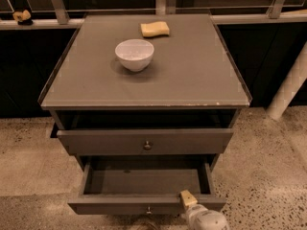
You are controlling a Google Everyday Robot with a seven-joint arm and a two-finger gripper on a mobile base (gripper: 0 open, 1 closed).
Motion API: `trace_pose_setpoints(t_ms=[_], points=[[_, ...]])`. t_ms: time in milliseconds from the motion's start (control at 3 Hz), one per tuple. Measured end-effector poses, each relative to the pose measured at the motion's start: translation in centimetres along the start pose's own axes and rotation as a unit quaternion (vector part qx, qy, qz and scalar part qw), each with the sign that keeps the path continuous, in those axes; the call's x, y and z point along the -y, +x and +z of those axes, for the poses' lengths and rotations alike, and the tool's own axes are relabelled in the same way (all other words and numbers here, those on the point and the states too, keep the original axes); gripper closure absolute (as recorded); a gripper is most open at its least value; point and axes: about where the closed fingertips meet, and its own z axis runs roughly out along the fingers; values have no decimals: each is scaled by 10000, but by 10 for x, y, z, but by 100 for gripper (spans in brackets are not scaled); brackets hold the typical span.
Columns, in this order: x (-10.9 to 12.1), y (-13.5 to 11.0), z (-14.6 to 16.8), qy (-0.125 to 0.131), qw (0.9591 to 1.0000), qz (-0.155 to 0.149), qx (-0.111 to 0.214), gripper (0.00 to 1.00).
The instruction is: Open middle drawer
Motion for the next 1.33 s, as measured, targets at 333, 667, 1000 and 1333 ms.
trace_pose_setpoints(t_ms=[333,667,1000,1333], points=[[-9,-6,-3,-2,10000,68,31,100],[-7,-6,-6,-2,10000,68,31,100],[-21,-9,-10,-12,10000,84,15,100],[-19,-9,-14,-12,10000,84,15,100]])
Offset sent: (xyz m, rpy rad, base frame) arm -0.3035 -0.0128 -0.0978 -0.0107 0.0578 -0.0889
